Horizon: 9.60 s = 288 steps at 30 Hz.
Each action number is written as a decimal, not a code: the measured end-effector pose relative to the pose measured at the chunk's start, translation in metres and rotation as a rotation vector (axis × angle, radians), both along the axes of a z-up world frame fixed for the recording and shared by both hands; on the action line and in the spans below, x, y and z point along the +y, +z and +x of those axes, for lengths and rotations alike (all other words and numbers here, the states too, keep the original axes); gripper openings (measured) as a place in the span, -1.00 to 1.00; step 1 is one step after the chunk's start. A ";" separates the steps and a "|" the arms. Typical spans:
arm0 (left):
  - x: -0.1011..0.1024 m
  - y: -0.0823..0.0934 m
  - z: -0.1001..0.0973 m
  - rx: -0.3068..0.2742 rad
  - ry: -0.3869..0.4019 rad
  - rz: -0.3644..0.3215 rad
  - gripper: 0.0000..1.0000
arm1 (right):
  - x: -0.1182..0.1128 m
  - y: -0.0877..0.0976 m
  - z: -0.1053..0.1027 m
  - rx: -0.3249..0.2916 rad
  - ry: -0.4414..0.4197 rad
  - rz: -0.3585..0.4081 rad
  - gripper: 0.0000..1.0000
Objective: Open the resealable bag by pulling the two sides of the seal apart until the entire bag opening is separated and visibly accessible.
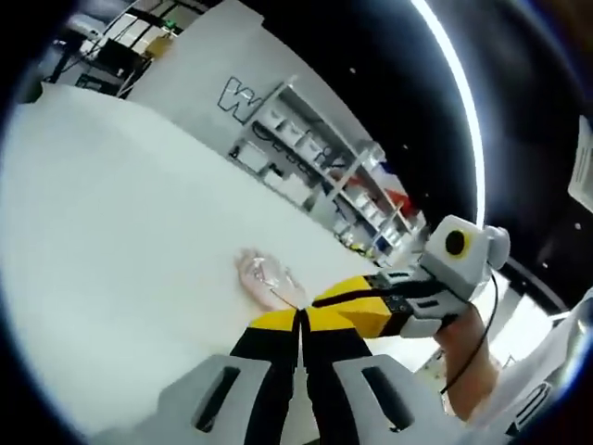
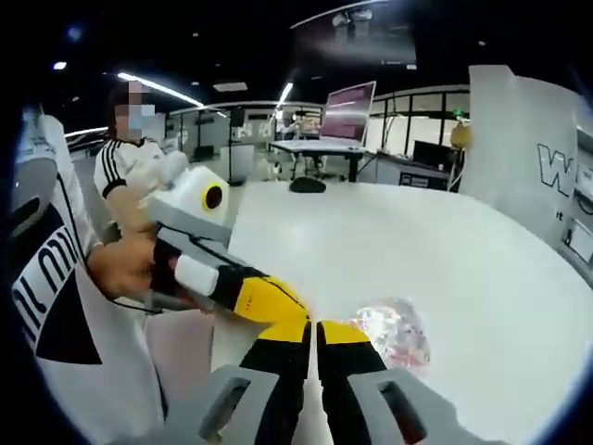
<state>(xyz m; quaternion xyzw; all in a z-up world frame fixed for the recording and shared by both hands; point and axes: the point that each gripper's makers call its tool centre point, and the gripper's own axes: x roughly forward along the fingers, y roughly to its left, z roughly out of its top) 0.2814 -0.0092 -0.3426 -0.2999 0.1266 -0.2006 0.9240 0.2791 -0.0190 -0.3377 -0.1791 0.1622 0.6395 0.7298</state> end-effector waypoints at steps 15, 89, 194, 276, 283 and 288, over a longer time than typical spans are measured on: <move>0.002 -0.003 0.000 -0.002 -0.014 0.040 -0.93 | 0.002 -0.007 -0.004 0.014 0.032 -0.056 -1.00; -0.010 -0.007 -0.005 -0.004 -0.064 0.192 -0.97 | -0.003 0.027 0.033 -0.670 -0.294 -0.016 -0.95; 0.010 0.016 0.072 -0.356 -0.037 0.583 0.24 | -0.013 0.085 0.156 -0.465 -0.411 0.185 -1.00; 0.017 0.007 0.075 -0.297 -0.016 0.592 0.26 | -0.036 0.067 0.324 -0.541 -0.599 0.053 -1.00; 0.017 0.007 0.075 -0.292 -0.016 0.591 0.25 | -0.031 0.063 0.345 -0.568 -0.611 0.016 -1.00; 0.017 0.007 0.076 -0.291 -0.016 0.593 0.25 | -0.031 0.061 0.351 -0.564 -0.619 0.007 -1.00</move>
